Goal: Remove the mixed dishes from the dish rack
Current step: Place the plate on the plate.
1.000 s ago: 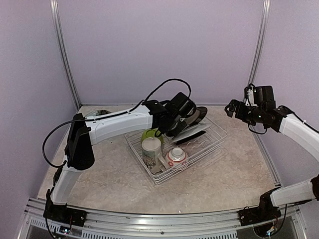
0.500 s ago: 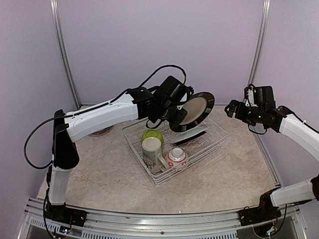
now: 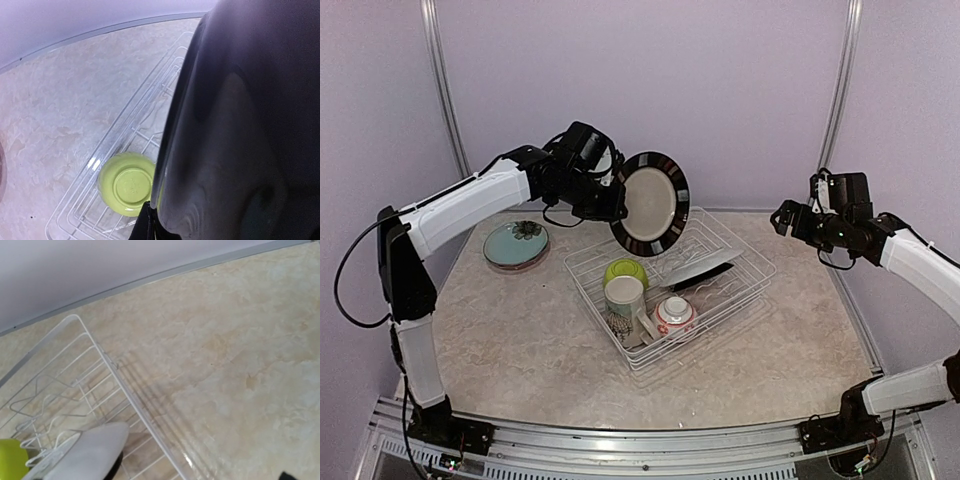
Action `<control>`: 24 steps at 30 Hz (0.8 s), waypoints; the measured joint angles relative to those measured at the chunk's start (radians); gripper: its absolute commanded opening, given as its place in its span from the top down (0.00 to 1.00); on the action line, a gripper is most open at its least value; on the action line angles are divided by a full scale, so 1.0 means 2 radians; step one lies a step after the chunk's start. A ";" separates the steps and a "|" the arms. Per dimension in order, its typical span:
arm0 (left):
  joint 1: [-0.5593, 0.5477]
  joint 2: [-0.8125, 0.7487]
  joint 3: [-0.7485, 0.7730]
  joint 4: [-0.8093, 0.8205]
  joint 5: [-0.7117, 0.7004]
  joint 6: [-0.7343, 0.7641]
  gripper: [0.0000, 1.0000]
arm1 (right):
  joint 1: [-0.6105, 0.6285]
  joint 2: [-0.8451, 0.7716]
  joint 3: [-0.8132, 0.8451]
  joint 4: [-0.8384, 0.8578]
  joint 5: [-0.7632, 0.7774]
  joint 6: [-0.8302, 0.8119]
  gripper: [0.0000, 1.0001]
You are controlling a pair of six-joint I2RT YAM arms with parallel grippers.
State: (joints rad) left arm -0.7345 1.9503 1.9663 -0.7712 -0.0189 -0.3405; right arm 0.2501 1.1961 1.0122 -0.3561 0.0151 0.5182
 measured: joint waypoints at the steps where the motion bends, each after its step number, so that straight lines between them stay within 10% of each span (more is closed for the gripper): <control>1: 0.008 -0.007 -0.009 0.001 0.010 -0.008 1.00 | 0.000 0.000 0.000 0.001 0.000 0.000 0.00; 24: 0.392 -0.135 -0.227 0.003 0.151 -0.202 1.00 | 0.000 0.008 0.000 0.013 -0.017 0.001 0.00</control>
State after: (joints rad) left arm 0.0498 1.6806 1.5124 -0.7658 0.2832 -0.7437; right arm 0.2501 1.2129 1.0119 -0.3294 -0.0181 0.5201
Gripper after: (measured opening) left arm 0.063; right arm 0.997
